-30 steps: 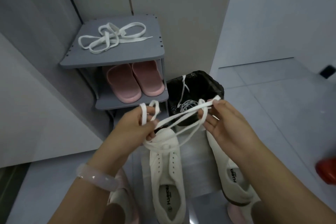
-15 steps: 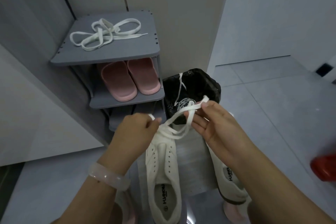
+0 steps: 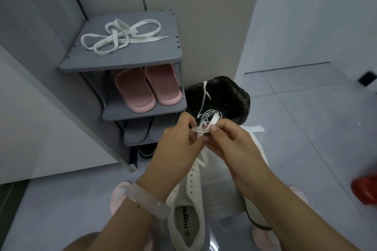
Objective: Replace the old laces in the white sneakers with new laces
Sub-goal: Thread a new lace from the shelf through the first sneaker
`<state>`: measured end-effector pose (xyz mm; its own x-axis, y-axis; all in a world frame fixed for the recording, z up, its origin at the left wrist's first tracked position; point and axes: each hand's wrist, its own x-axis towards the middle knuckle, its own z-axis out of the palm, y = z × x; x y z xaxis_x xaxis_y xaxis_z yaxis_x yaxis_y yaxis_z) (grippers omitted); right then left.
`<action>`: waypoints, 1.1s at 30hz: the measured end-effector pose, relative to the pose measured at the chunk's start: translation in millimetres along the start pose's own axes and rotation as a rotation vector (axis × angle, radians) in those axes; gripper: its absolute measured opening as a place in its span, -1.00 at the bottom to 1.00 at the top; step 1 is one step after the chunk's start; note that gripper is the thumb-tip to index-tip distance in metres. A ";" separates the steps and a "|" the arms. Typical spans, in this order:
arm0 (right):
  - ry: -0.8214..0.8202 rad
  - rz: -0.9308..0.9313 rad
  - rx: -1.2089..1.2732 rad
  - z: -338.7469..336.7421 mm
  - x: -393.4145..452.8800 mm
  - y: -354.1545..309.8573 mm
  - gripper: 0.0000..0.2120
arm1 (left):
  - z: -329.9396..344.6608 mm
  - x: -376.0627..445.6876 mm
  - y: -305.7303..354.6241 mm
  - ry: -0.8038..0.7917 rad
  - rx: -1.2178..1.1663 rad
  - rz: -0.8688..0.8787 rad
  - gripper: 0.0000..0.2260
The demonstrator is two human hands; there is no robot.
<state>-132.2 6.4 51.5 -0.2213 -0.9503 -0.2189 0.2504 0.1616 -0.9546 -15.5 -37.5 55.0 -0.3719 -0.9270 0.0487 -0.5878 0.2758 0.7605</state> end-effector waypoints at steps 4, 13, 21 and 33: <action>0.011 -0.018 -0.012 -2.6 0.0 -4.2 -0.82 | -0.9 0.3 3.4 0.005 0.011 0.061 -0.87; 0.297 0.051 0.515 -38.4 20.3 -24.3 -0.80 | -15.2 -0.2 9.2 -0.284 -0.497 -0.175 -0.84; 0.152 0.140 -0.003 -36.0 17.4 -18.6 -0.83 | -19.8 1.2 15.5 -0.159 -0.639 -0.209 -0.82; -0.376 0.610 0.310 6.5 -4.7 4.0 -0.58 | -32.0 -8.5 21.5 -0.510 -0.608 -0.016 -0.86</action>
<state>-124.1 9.9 50.0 0.3607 -0.7525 -0.5510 0.4894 0.6556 -0.5750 -1.9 -31.7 91.7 -0.7363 -0.6584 -0.1558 -0.1549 -0.0602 0.9861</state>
